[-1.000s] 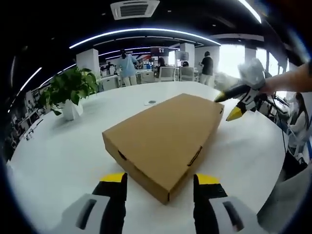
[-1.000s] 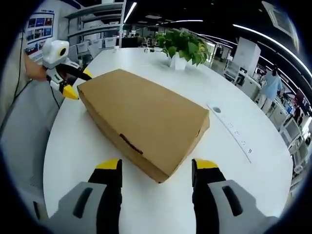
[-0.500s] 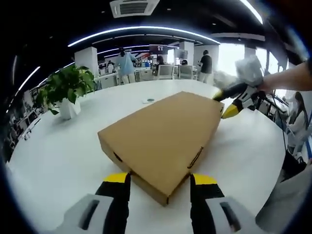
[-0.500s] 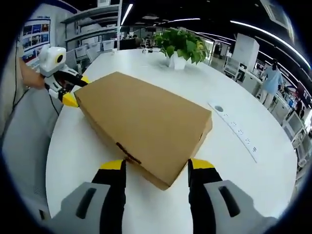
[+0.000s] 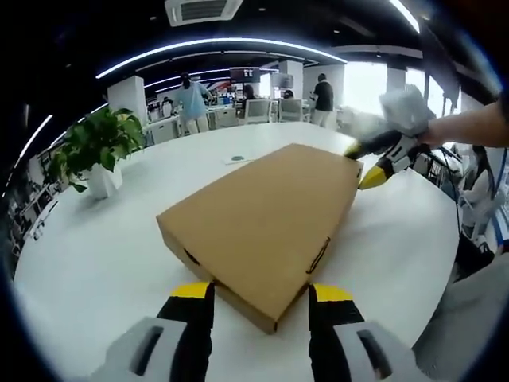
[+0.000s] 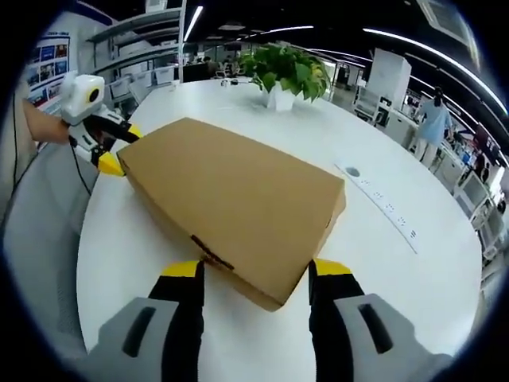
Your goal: Operate the shoe box by opening the lid, removing the specified soft item, and placing it in the target area until the item is outside and the box remains undamaged.
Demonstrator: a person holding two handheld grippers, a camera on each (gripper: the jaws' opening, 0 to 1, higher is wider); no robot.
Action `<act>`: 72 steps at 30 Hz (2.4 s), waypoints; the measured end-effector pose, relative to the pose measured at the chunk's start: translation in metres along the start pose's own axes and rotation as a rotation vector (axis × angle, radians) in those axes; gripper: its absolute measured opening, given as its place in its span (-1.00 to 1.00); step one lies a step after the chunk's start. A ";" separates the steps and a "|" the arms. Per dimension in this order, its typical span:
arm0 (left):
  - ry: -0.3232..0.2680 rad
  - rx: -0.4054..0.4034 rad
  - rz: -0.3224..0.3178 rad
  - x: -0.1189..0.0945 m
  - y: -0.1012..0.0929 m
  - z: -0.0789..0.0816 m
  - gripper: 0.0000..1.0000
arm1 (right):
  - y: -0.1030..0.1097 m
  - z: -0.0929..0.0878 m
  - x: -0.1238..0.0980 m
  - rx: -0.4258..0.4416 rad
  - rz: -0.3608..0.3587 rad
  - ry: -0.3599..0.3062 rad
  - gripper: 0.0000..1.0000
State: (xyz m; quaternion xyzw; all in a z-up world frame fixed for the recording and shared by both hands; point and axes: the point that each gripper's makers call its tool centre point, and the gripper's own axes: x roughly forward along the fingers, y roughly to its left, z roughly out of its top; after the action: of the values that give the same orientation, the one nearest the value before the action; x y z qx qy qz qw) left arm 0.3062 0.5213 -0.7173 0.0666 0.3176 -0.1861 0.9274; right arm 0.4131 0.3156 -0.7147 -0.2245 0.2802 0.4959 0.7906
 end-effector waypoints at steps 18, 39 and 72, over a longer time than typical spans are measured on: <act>0.088 0.063 -0.083 -0.013 0.024 -0.012 -0.08 | 0.039 0.003 -0.001 0.051 -0.107 -0.018 -0.04; 0.149 0.167 -0.159 -0.031 0.055 -0.029 -0.10 | 0.091 0.012 -0.001 0.169 -0.155 -0.070 -0.13; 0.220 0.230 -0.180 -0.067 0.123 -0.065 -0.12 | 0.175 0.044 0.022 0.152 -0.091 -0.117 -0.23</act>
State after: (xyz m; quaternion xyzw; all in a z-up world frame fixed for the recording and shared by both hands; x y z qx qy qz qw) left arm 0.2686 0.6706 -0.7265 0.1637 0.3984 -0.2948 0.8530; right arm 0.2711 0.4292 -0.7103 -0.1471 0.2597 0.4491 0.8421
